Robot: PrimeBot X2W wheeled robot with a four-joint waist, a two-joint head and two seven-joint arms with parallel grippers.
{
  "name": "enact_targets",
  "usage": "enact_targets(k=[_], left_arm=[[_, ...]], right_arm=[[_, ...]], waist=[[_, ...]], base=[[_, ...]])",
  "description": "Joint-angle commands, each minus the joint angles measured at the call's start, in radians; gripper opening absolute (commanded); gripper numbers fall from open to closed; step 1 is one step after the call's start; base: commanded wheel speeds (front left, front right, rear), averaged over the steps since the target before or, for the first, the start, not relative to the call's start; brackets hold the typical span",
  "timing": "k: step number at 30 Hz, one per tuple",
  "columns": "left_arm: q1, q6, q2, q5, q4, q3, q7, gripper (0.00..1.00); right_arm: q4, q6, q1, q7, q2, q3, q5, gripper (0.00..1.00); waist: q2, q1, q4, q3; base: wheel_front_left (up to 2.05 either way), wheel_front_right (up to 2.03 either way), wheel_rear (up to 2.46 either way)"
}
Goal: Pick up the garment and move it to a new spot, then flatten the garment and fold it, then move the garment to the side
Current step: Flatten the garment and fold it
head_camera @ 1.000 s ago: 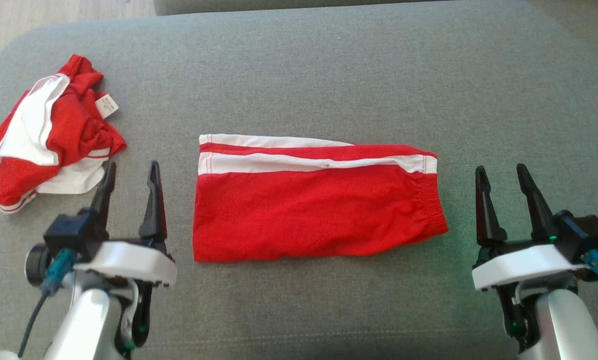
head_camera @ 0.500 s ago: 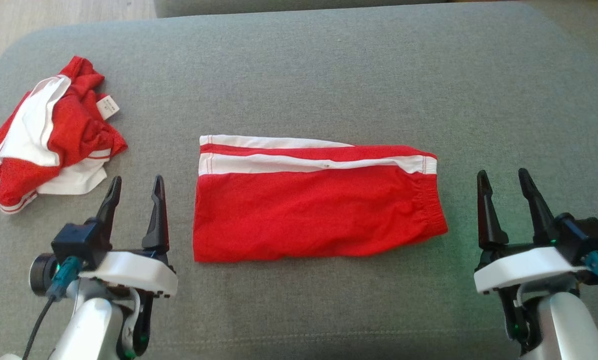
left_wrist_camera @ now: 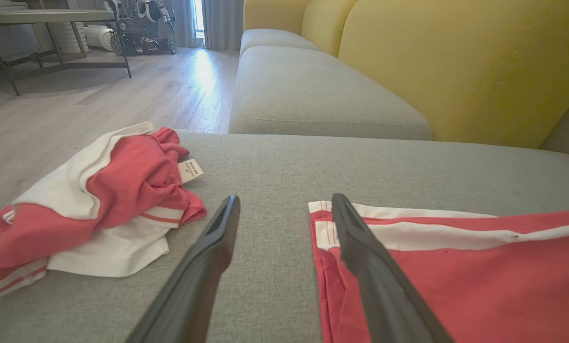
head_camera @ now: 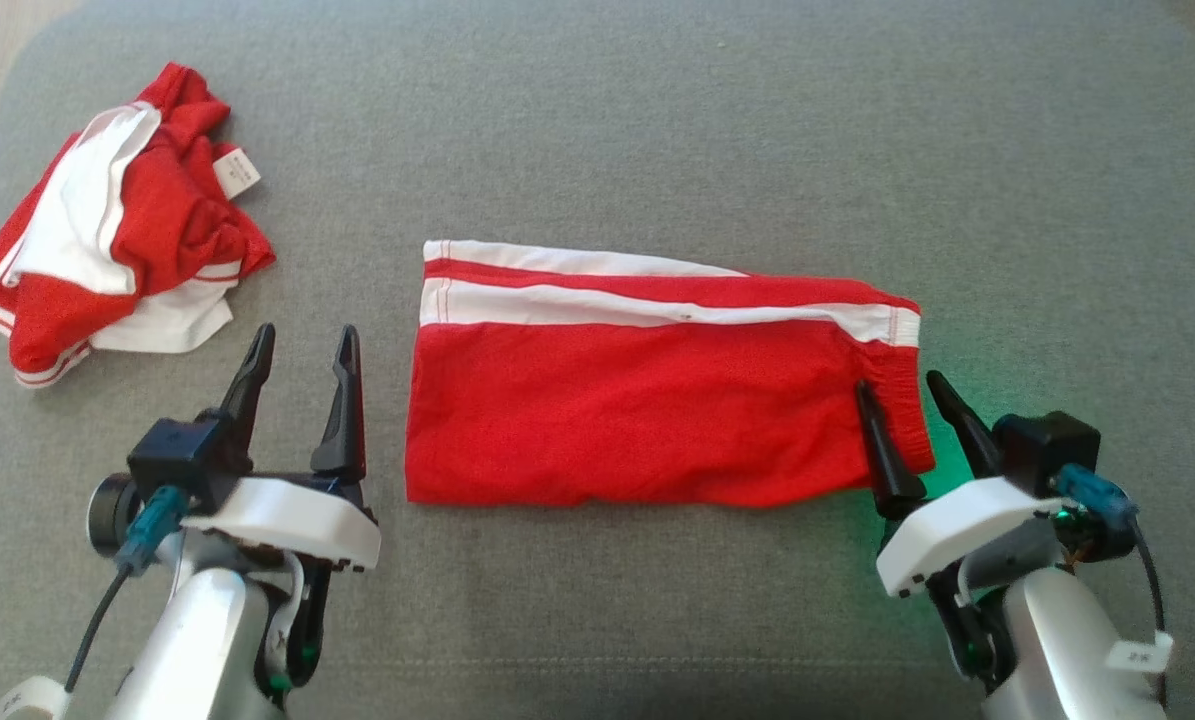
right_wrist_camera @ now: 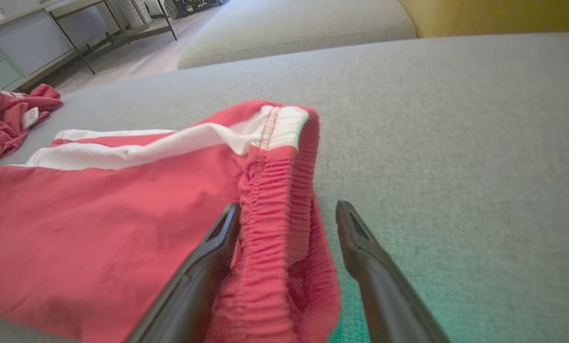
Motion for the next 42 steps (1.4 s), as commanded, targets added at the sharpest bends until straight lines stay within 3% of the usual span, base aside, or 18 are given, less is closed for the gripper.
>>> enact_targets(k=[1,11,12,13,14,15,29,42], left_arm=[[-0.05,-0.006,0.011,0.01,-0.032,0.033,-0.012,1.0],[-0.066,-0.017,0.0,0.021,-0.031,0.037,-0.012,1.0],[-0.067,-0.019,-0.001,0.022,-0.031,0.037,-0.012,1.0],[-0.068,-0.02,-0.002,0.024,-0.031,0.038,-0.012,1.0],[-0.068,-0.021,-0.003,0.025,-0.031,0.039,-0.012,1.0],[-0.068,-0.022,-0.004,0.026,-0.031,0.041,-0.012,1.0],[-0.051,-0.032,-0.018,0.038,-0.024,0.055,-0.012,1.0],[-0.031,-0.041,-0.027,0.05,-0.019,0.056,-0.012,1.0]], right_arm=[[0.008,0.003,-0.049,0.002,-0.004,0.009,0.011,1.0],[0.178,0.003,-0.131,0.078,-0.004,0.024,0.056,1.0],[0.19,0.003,-0.138,0.09,-0.004,0.028,0.062,0.95],[0.199,0.003,-0.144,0.098,-0.004,0.033,0.068,0.46],[0.205,0.003,-0.148,0.102,-0.004,0.037,0.072,0.18],[0.21,0.003,-0.15,0.109,-0.004,0.041,0.078,0.0],[0.158,0.003,-0.105,0.112,-0.079,-0.001,0.116,0.0],[-0.019,0.003,-0.042,0.222,-0.12,-0.033,0.186,0.0]], waist=[[-0.0001,0.0,0.008,0.011],[-0.0001,0.0,0.021,0.036],[-0.0001,0.0,0.022,0.038],[-0.0001,0.0,0.023,0.039],[-0.0001,0.0,0.023,0.04],[-0.0001,0.0,0.023,0.04],[-0.0001,0.0,0.009,0.018],[-0.0001,0.0,-0.009,-0.015]], base=[[0.0,0.0,0.0],[0.0,0.0,0.0],[0.0,0.0,0.0],[0.0,0.0,0.0],[0.0,0.0,0.0],[0.0,0.0,0.0],[0.0,0.0,0.0],[0.0,0.0,0.0]])
